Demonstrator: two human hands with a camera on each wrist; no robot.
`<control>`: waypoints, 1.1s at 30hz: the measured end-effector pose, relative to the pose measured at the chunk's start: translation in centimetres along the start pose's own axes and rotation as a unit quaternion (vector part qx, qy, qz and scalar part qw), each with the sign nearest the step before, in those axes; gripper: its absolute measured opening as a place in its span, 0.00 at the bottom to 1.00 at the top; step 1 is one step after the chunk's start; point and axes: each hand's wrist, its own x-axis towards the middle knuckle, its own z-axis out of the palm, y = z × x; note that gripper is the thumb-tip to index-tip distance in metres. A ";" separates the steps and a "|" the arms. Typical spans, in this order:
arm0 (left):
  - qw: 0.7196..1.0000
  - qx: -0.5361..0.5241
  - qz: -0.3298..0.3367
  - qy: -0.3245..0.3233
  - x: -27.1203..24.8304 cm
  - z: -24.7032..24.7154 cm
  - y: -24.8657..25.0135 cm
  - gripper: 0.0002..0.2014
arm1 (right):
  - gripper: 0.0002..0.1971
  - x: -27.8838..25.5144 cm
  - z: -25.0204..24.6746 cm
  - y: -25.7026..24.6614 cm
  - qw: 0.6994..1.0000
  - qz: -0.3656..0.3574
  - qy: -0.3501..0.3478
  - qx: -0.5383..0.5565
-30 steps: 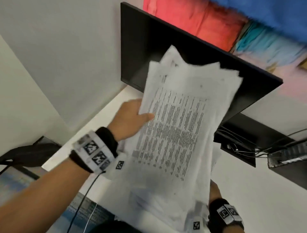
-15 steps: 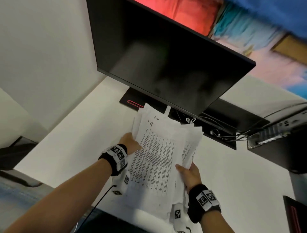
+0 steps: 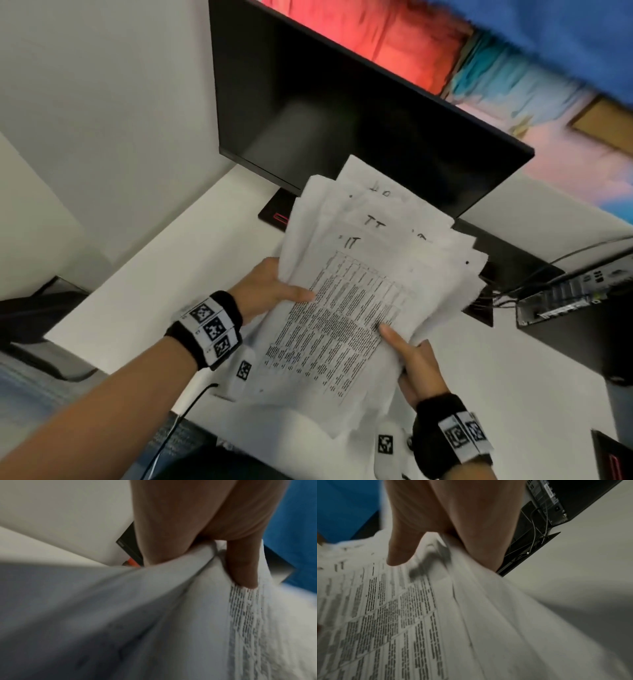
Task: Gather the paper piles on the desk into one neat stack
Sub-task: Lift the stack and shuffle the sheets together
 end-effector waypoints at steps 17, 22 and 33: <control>0.984 0.016 0.142 0.109 1.5 -0.8 4.2 0.28 | 0.21 2.2 3.9 -5.6 0.986 -0.151 -0.037 -0.060; 0.981 -0.019 0.110 0.156 2.7 -1.4 2.0 0.22 | 0.24 3.6 4.2 -4.8 0.980 -0.155 0.035 -0.116; 0.986 -0.064 0.099 0.118 3.0 -3.5 1.6 0.30 | 0.29 5.3 3.5 -5.7 0.987 -0.108 -0.022 -0.115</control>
